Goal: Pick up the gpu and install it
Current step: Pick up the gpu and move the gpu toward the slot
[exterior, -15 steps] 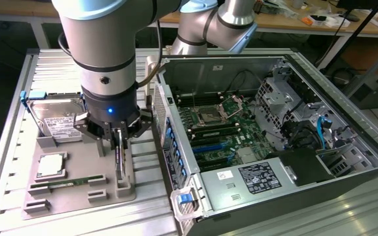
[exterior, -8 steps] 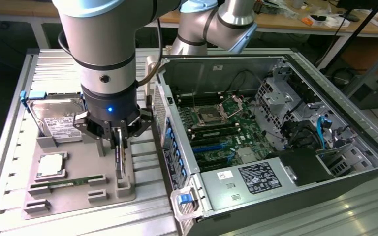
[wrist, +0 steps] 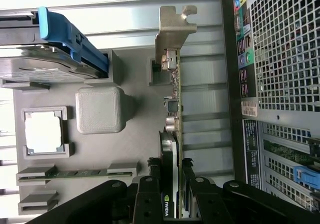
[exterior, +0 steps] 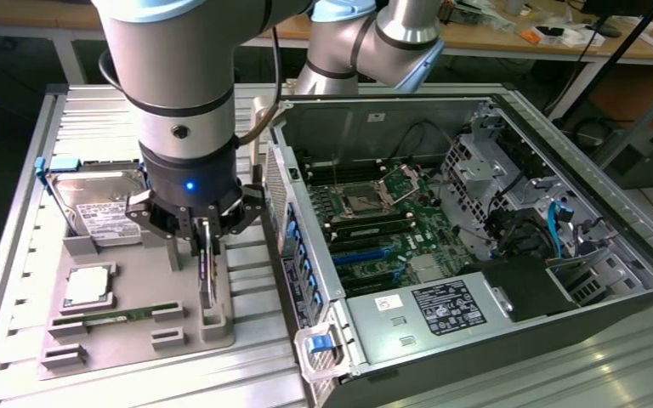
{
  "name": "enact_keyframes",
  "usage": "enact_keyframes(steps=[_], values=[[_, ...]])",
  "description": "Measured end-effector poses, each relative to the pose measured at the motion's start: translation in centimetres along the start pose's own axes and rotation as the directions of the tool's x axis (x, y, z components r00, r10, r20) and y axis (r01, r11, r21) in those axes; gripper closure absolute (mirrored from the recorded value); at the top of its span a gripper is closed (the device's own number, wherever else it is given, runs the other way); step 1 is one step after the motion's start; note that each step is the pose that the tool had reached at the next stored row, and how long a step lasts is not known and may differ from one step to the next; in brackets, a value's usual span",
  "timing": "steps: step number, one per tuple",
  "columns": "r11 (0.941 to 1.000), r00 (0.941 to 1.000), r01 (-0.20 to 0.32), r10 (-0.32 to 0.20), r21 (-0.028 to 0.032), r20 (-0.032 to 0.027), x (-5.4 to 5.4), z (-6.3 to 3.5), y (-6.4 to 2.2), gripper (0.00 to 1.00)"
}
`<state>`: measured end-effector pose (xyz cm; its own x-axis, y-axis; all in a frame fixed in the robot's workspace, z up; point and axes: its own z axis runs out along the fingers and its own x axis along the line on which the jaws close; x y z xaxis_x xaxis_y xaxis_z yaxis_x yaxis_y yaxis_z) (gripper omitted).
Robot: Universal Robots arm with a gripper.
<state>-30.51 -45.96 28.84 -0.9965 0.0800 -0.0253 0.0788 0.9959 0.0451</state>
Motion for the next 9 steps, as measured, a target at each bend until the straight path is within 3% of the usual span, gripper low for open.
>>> enact_keyframes(steps=[9], values=[[1.0000,1.0000,0.000,0.000,0.0000,0.0001,-0.01,-0.34,0.02,0.73]])
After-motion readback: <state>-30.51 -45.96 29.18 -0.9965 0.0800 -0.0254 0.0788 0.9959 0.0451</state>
